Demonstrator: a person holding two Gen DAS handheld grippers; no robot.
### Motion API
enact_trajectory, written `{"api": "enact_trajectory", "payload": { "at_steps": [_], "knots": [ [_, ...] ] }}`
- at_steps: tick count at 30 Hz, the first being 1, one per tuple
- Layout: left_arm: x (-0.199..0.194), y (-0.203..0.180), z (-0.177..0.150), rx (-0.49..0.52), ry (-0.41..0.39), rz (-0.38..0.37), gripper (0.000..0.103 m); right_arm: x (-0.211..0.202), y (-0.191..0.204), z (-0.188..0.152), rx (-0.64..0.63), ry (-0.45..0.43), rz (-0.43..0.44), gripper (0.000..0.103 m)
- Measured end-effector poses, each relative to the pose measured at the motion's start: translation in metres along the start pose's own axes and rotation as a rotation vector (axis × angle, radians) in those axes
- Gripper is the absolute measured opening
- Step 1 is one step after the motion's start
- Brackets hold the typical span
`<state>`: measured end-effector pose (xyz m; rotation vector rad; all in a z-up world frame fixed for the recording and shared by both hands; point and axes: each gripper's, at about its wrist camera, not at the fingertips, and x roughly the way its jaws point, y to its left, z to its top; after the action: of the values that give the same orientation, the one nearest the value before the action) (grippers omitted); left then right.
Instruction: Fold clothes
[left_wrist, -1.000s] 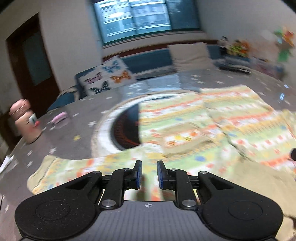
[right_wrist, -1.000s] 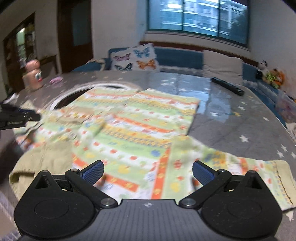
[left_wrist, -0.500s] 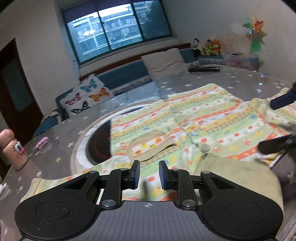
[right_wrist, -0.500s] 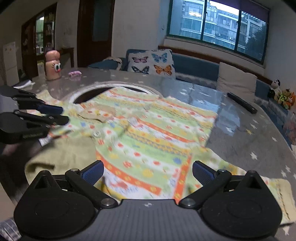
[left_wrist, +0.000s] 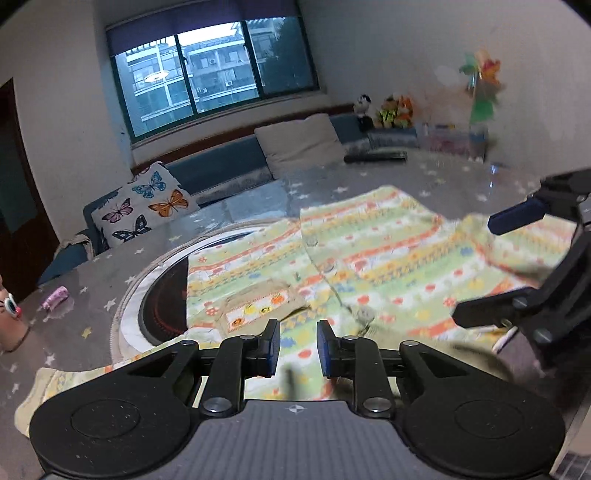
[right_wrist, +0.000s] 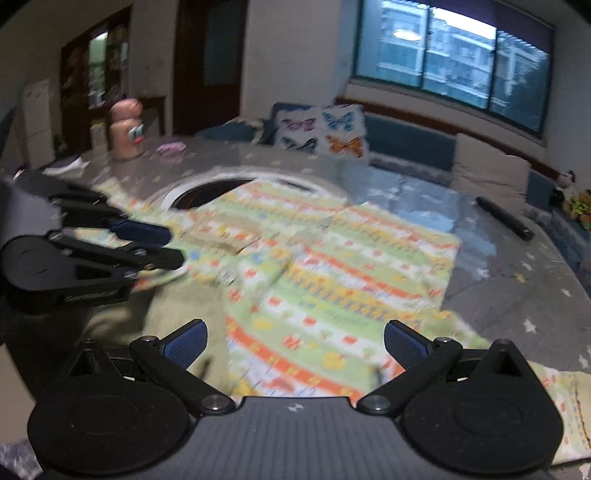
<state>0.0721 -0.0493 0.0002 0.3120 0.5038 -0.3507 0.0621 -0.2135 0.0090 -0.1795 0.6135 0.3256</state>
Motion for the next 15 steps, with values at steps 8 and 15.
{"api": "enact_trajectory", "payload": {
  "at_steps": [8, 15],
  "knots": [
    [0.009, -0.009, -0.014, 0.007, 0.012, -0.09, 0.022, 0.022, -0.008, -0.006, 0.06, 0.1, -0.098, 0.103],
    [0.01, -0.002, -0.013, -0.047, 0.009, -0.152, 0.025, 0.018, -0.009, -0.006, 0.092, 0.112, -0.159, 0.103]
  ]
}}
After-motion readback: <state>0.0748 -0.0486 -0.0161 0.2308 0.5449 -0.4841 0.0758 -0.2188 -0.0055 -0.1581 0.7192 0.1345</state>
